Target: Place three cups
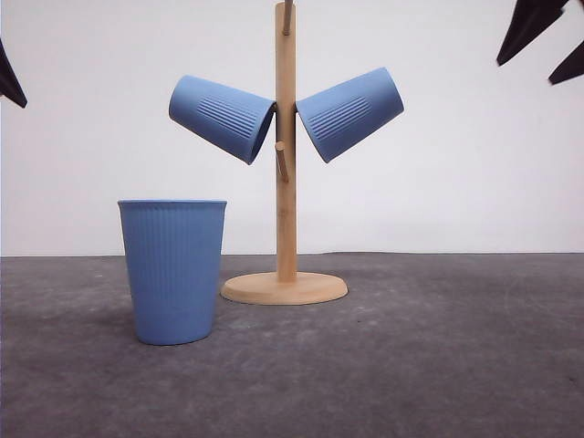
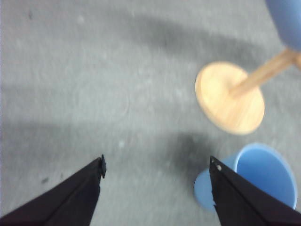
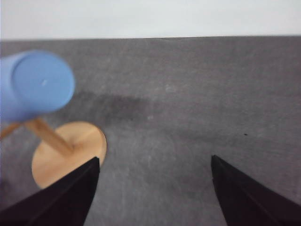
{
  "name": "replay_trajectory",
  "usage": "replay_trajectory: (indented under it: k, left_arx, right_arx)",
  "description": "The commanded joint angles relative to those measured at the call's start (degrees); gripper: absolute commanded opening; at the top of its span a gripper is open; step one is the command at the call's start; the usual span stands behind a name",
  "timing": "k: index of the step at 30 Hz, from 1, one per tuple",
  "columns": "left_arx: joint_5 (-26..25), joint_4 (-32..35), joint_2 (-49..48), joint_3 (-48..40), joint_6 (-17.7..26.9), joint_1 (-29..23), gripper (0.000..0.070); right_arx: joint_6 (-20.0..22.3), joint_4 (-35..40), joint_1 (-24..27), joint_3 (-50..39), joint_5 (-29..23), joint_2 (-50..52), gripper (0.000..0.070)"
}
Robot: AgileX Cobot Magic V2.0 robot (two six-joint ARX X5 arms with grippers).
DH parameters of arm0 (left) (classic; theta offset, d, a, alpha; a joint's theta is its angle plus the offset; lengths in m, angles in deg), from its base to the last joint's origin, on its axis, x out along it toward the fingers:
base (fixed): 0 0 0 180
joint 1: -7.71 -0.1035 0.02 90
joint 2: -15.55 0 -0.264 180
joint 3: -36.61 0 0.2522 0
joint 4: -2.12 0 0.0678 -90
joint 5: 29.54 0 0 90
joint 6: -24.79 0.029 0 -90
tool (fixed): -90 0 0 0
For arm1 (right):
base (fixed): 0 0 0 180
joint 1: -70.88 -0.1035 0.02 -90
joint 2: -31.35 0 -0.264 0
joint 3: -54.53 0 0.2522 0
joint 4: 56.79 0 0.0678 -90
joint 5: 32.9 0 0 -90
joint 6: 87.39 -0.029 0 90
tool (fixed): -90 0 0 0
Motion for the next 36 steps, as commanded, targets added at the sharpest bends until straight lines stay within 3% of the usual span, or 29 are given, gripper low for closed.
replay_trajectory:
  k: [1,5,12,21,30,36]
  left_arx:
    - [-1.42,-0.55,0.33,0.66,2.98,0.04,0.0423]
    - [-6.45,-3.17,0.37,0.67,2.89,0.48,0.0424]
    - [-6.81,-9.33,3.06,3.57,-1.44,6.5,0.0432]
    - [0.03,-14.17,14.54,11.94,-8.5,15.6,0.0432]
    - [3.44,-16.2,28.67,20.96,-8.98,20.95,0.0432]
    - [8.33,-15.96,35.13,22.01,-8.99,24.14,0.0431]
  right_arx:
    - [3.23,-0.31,-0.78,-1.15,-0.41,1.24,0.0464]
    - [2.93,-0.71,-1.99,-5.78,-0.52,4.96,0.0463]
    - [1.42,-0.87,-3.2,-13.05,-0.48,8.18,0.0463]
    - [1.27,-1.27,-4.25,-14.62,-0.46,8.18,0.0463]
    - [1.69,-1.27,-4.24,-14.62,-0.5,8.18,0.0463]
    - [1.7,-1.27,-4.24,-14.62,-0.5,8.18,0.0463]
